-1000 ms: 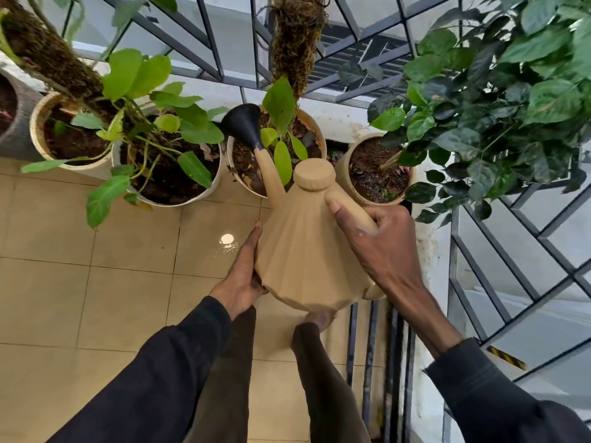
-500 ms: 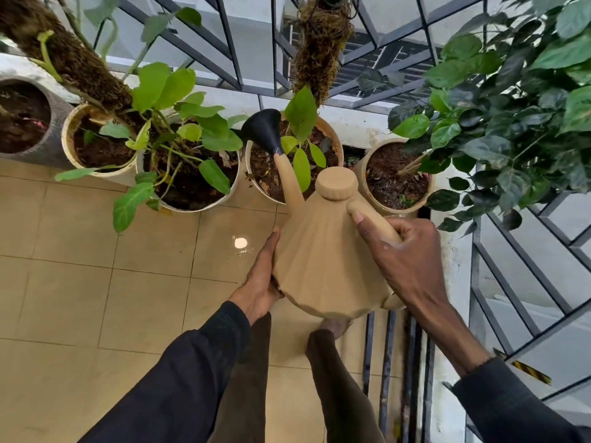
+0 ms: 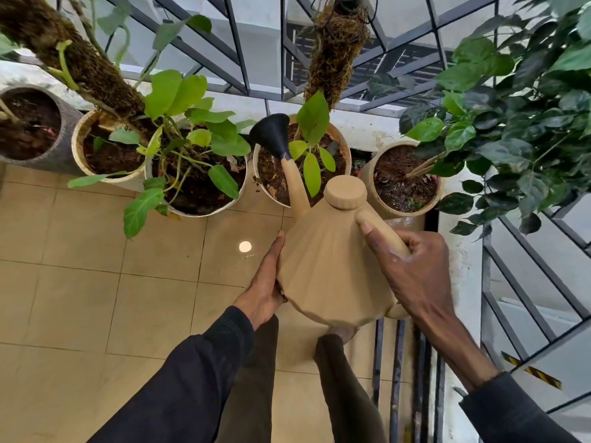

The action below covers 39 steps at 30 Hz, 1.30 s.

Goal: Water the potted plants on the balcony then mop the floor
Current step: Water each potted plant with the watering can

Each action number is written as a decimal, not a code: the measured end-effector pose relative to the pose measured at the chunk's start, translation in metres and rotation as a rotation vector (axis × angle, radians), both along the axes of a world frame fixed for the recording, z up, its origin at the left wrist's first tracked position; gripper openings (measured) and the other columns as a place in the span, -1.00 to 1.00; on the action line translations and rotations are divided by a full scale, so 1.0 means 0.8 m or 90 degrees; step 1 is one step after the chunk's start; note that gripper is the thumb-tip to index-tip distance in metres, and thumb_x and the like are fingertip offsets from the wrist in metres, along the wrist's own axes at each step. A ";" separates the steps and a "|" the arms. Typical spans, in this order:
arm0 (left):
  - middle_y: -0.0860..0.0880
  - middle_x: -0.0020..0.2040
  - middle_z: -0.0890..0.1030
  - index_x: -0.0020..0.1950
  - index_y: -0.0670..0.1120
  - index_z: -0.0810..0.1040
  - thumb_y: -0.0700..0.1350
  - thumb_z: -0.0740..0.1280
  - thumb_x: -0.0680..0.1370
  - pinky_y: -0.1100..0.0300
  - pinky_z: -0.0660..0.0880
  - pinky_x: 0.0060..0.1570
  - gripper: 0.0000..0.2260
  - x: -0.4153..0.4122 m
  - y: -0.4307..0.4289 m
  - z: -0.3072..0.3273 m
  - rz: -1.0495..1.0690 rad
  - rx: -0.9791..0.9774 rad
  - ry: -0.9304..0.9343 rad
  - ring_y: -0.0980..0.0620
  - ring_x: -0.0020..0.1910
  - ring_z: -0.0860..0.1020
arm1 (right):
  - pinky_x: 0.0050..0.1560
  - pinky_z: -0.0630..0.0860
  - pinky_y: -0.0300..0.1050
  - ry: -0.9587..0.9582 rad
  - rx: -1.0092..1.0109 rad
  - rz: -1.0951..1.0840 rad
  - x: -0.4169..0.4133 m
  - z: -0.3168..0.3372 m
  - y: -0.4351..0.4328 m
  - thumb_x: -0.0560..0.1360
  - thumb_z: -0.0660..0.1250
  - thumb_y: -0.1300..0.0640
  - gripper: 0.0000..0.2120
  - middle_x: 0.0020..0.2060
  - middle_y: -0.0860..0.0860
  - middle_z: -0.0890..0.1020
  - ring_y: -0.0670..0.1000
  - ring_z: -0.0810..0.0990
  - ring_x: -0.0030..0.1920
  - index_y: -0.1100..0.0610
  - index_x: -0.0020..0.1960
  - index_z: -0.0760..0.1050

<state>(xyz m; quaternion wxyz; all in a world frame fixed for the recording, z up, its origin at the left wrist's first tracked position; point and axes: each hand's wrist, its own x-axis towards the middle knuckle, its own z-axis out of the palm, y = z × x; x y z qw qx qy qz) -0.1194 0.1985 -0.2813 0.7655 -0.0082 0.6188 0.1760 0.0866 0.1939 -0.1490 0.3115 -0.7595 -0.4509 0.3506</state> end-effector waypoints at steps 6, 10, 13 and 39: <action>-0.10 0.21 0.70 0.39 0.11 0.53 0.45 0.36 0.44 -0.14 0.56 0.26 -0.35 -0.012 0.004 0.008 -0.018 0.013 -0.001 -0.11 0.24 0.63 | -0.51 0.43 -0.10 -0.013 -0.005 -0.012 -0.008 -0.006 -0.007 0.51 0.49 -0.17 -0.56 -0.46 0.05 0.60 -0.07 0.50 -0.49 0.18 -0.32 0.66; -0.08 0.20 0.70 0.41 0.12 0.52 0.46 0.36 0.43 -0.13 0.55 0.26 -0.34 -0.016 0.009 0.010 -0.032 0.018 0.004 -0.10 0.24 0.63 | -0.53 0.46 -0.06 -0.012 -0.002 -0.028 -0.014 -0.004 -0.009 0.50 0.48 -0.16 -0.56 -0.45 0.06 0.63 -0.05 0.54 -0.50 0.21 -0.30 0.67; -0.07 0.18 0.71 0.39 0.10 0.54 0.42 0.34 0.48 -0.07 0.57 0.17 -0.40 -0.018 0.013 0.013 -0.032 0.025 0.000 -0.09 0.22 0.64 | -0.52 0.46 -0.01 -0.027 -0.008 -0.023 -0.016 -0.006 -0.007 0.51 0.49 -0.16 -0.54 -0.46 0.09 0.61 0.01 0.54 -0.49 0.22 -0.32 0.66; -0.05 0.18 0.72 0.40 0.12 0.55 0.41 0.31 0.51 -0.06 0.58 0.12 -0.44 -0.038 0.037 0.018 -0.112 0.083 -0.003 -0.09 0.23 0.64 | -0.46 0.39 -0.35 0.003 0.044 -0.103 -0.034 -0.022 -0.032 0.49 0.46 -0.15 -0.62 -0.44 -0.06 0.58 -0.10 0.55 -0.43 0.14 -0.31 0.63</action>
